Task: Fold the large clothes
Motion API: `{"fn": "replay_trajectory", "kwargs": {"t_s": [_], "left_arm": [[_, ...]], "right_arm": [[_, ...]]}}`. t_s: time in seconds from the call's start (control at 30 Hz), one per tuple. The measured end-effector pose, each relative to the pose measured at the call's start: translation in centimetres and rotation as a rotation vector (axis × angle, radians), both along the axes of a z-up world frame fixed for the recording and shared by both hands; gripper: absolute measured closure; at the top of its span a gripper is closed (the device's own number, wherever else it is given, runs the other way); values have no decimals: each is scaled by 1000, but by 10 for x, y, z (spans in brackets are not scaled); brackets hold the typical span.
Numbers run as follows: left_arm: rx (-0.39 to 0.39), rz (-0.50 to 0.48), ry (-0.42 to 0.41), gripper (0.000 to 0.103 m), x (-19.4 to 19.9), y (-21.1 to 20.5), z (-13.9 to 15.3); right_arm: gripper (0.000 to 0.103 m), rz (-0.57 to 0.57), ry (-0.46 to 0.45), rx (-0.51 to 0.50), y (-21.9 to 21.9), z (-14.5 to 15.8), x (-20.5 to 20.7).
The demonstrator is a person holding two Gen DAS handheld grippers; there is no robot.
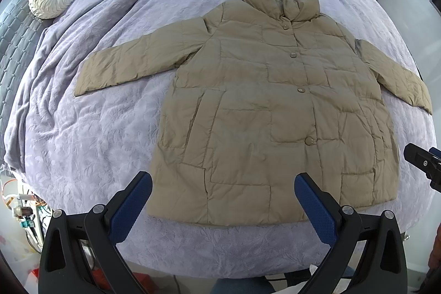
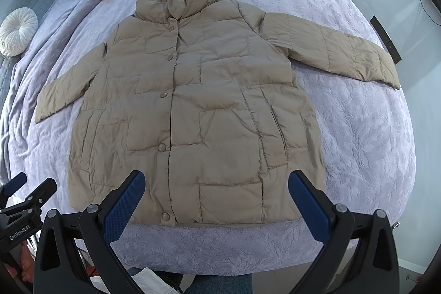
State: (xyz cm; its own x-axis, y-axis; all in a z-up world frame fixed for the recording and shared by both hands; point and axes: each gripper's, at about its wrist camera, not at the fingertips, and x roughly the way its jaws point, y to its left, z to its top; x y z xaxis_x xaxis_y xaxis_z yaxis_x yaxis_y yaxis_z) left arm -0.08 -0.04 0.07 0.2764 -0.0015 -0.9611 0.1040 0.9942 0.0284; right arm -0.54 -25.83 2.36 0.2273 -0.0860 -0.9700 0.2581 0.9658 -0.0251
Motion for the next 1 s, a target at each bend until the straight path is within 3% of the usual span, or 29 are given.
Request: {"fn": "replay_trajectory", "kwargs": {"t_s": [1.0], "left_arm": [[-1, 0, -1, 0, 3, -2, 9]], "right_arm": [[0, -4, 0, 10, 1, -2, 0]]}}
